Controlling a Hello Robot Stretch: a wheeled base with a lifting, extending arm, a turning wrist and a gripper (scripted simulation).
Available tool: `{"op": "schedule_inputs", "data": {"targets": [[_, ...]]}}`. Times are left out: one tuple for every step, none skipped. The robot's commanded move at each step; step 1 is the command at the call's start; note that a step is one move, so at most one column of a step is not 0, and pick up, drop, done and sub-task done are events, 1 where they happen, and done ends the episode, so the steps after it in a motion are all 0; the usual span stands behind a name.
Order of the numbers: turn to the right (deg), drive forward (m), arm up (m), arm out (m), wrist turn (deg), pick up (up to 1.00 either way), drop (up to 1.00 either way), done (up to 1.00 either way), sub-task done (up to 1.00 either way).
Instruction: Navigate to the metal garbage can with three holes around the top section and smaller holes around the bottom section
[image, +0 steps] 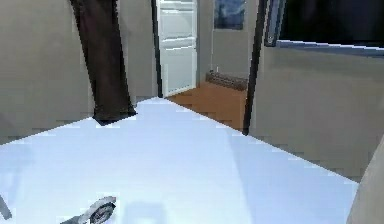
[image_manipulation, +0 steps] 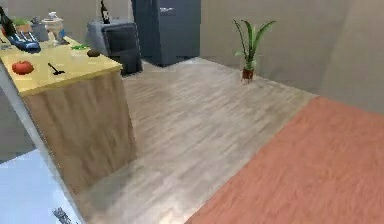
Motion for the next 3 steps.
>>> {"op": "schedule_inputs", "data": {"targets": [[6.0,0.0,0.0,0.0,0.0,0.0,0.0,0.0,0.0],[0.0,1.0,0.0,0.0,0.0,0.0,0.0,0.0,0.0],[0.0,0.2,0.0,0.0,0.0,0.0,0.0,0.0,0.0]]}}
